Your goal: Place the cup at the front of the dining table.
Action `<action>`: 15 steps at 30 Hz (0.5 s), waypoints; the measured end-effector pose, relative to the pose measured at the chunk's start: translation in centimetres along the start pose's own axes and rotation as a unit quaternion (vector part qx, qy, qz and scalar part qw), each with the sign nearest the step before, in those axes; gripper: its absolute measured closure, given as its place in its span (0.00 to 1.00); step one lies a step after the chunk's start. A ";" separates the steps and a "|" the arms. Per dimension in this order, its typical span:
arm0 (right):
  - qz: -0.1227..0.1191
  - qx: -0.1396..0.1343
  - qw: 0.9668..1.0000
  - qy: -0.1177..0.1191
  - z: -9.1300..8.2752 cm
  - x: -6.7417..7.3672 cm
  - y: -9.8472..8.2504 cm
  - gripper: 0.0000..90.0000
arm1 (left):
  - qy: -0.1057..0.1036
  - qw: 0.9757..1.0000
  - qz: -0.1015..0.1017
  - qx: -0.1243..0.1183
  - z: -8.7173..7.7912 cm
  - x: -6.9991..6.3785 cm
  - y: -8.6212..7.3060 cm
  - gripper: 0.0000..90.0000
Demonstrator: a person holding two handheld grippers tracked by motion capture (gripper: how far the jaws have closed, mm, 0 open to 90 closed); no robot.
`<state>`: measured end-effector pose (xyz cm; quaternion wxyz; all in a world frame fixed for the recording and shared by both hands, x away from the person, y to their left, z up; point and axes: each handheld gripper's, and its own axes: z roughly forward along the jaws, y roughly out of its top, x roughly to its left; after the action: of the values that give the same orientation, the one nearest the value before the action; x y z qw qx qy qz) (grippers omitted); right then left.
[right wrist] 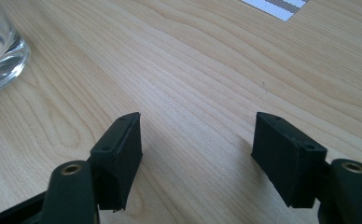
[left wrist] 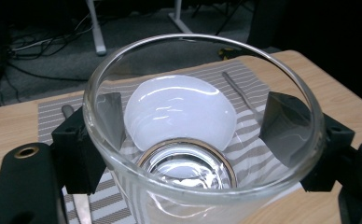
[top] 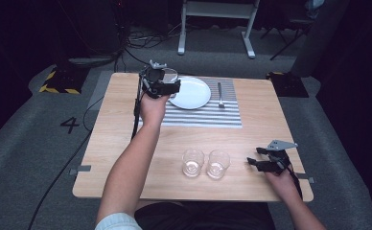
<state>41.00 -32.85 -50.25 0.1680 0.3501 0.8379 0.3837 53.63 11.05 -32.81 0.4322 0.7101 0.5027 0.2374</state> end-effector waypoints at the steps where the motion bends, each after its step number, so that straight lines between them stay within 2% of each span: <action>1: 0.001 0.000 1.000 0.000 0.0 0.0 0.0 0.37 | 0.003 1.000 -0.004 0.000 0.3 0.1 0.1 0.22; 10: 0.002 -0.001 1.000 -0.001 0.0 0.0 0.0 0.37 | 0.023 0.999 -0.033 0.024 3.3 1.8 -0.2 0.22; 15: -0.003 -0.002 1.000 -0.005 0.0 0.2 0.0 0.37 | 0.032 0.998 -0.022 0.054 4.7 3.2 -0.6 0.22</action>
<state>40.85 -32.71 -50.26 0.1739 0.3492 0.8374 0.3828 58.20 12.29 -36.06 0.3825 0.7133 0.5433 0.2229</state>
